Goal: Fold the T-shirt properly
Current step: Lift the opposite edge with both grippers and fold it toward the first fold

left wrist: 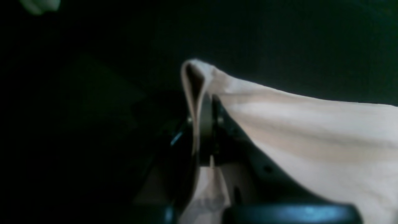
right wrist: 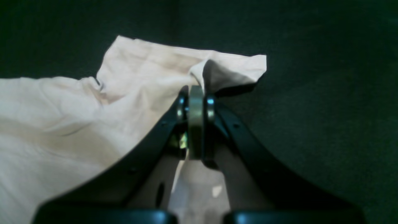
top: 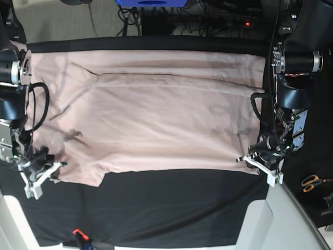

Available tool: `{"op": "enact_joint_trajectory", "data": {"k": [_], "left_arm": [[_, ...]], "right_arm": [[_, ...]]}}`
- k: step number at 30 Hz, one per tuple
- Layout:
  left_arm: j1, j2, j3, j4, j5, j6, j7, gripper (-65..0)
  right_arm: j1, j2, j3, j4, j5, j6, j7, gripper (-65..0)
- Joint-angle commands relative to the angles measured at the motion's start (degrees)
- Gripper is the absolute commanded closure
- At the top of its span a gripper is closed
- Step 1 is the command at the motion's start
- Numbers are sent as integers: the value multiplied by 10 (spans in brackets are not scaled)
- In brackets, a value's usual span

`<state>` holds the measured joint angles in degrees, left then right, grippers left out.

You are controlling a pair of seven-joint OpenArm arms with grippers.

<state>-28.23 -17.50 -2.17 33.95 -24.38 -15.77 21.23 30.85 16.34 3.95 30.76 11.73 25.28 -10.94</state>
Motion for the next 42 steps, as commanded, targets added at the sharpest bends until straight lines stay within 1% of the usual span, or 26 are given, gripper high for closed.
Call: {"op": "enact_joint_trajectory", "data": {"k": [1, 5, 15, 17, 20, 26, 29, 30, 33, 34, 38, 40, 42], "left_arm": [[-9, -7, -2, 13, -5, 1, -11, 0], [-7, -7, -2, 14, -5, 1, -11, 0], [-7, -7, -3, 14, -7, 2, -15, 0], [0, -7, -3, 17, -7, 2, -16, 0], [26, -7, -4, 63, -7, 2, -16, 0], [66, -8, -4, 122, -5, 2, -16, 0], [84, -8, -4, 141, -5, 2, -15, 0], [90, -9, -4, 150, -5, 2, -14, 0], [108, -16, -4, 174, -7, 2, -11, 0], [114, -16, -5, 183, -7, 2, -11, 0], [140, -17, -51, 210, -4, 2, -9, 0], [152, -17, -61, 224, -4, 2, 8, 0], [159, -19, -65, 239, -4, 2, 25, 0]], "right_arm": [[23, 11, 0, 10, 6, 0, 27, -2], [23, 12, -1, 10, 5, 0, 52, -2], [9, 16, -2, 10, 5, 2, 54, -2], [6, 16, -2, 10, 5, 2, 62, -2], [-7, 16, -1, 10, 5, 2, 93, -2], [-16, 16, 2, 13, 5, 2, 93, -2], [-35, 16, 3, 47, 5, 0, 91, -2], [-43, 16, 3, 64, 5, 0, 89, -2], [-58, 17, 4, 97, 5, 0, 40, -2], [-63, 23, 5, 111, 6, 0, 26, -2], [-92, 30, 6, 153, 8, -1, 6, -2], [-100, 32, 9, 160, 8, -1, -11, -2], [-106, 32, 34, 160, 8, -1, -22, 0]]}}
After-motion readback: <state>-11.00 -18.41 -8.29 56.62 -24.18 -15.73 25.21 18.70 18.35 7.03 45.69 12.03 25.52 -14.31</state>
